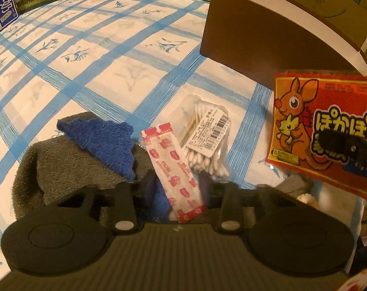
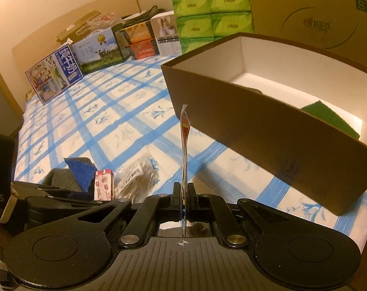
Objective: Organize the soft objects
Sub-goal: 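Grasp the red-and-white bandage strip with the left tool and lift it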
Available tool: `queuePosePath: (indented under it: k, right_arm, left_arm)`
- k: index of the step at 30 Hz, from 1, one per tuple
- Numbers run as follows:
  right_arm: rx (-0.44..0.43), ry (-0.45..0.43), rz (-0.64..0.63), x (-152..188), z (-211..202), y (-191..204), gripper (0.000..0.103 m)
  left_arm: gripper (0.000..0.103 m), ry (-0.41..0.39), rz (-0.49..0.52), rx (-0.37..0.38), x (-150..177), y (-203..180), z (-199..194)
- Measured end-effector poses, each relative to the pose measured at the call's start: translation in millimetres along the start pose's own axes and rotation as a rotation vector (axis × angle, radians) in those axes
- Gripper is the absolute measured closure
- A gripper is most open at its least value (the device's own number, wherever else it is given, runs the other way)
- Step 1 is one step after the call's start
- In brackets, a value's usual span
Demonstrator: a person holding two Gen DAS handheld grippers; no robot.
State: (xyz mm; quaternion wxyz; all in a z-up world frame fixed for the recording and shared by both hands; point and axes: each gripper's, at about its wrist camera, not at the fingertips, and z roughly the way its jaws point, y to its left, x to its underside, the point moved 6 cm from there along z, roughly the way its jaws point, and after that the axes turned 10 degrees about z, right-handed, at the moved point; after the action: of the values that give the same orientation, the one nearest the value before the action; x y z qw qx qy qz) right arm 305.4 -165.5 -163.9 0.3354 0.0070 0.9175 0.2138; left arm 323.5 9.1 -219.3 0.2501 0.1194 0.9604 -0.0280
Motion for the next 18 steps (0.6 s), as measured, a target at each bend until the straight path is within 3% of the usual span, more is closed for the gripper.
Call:
queuePosePath:
  k: [5, 18]
  right_arm:
    - [0.0, 0.003, -0.006, 0.9, -2.7, -0.4, 0.1]
    - [-0.013, -0.019, -0.011, 0.7, -22.4, 5.6, 0.1]
  left_arm:
    - [0.078, -0.008, 0.015, 0.004, 0.4, -1.0, -4.5]
    - [0.079, -0.09, 0.051, -0.017, -7.3, -3.1, -56.7]
